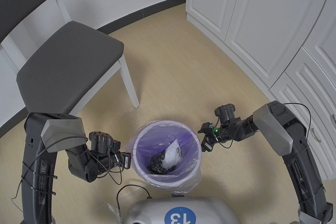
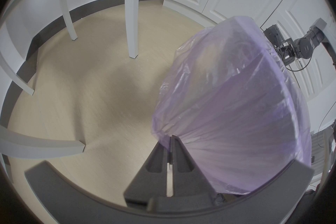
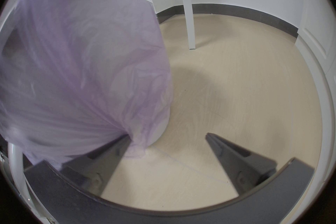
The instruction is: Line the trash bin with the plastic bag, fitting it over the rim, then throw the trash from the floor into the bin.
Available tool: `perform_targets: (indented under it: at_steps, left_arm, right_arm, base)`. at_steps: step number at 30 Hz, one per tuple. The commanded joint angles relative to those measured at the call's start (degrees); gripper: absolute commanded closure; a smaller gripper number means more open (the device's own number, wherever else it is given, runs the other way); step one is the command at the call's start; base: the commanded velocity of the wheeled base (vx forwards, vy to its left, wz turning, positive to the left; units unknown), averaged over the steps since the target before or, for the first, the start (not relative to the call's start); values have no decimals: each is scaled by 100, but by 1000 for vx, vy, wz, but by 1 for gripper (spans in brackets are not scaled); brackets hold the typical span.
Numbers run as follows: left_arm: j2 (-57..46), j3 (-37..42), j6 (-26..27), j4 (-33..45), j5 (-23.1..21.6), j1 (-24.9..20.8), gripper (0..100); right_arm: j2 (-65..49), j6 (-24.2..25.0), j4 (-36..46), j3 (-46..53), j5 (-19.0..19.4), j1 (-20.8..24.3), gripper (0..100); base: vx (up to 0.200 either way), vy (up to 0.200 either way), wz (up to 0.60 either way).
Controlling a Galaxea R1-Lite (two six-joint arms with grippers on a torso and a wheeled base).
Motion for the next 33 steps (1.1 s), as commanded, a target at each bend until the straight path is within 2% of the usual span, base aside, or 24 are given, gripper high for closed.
perform_targets:
  at_steps: [1,11,12,25,33]
  left_arm:
    - [-13,16,-3,-2,5,4,100]
    - [-4,175,6,-248,-4,22,100]
    - [-4,192,6,-274,-4,22,0]
    - [-74,429,102,-344,67,65,0]
    - [-285,693,155,-520,40,285,0]
  right_arm:
    - [-107,-14,2,127,7,-28,0]
    - [-520,-76,11,567,7,-222,0]
    - [-556,-76,11,620,7,-231,0]
    - [-881,-137,-24,1121,7,-310,0]
    - [-1030,-128,-340,1437,7,-354,0]
  base:
    - [0,0,0]
    - [0,0,0]
    - [0,0,0]
    - [0,0,0]
    - [0,0,0]
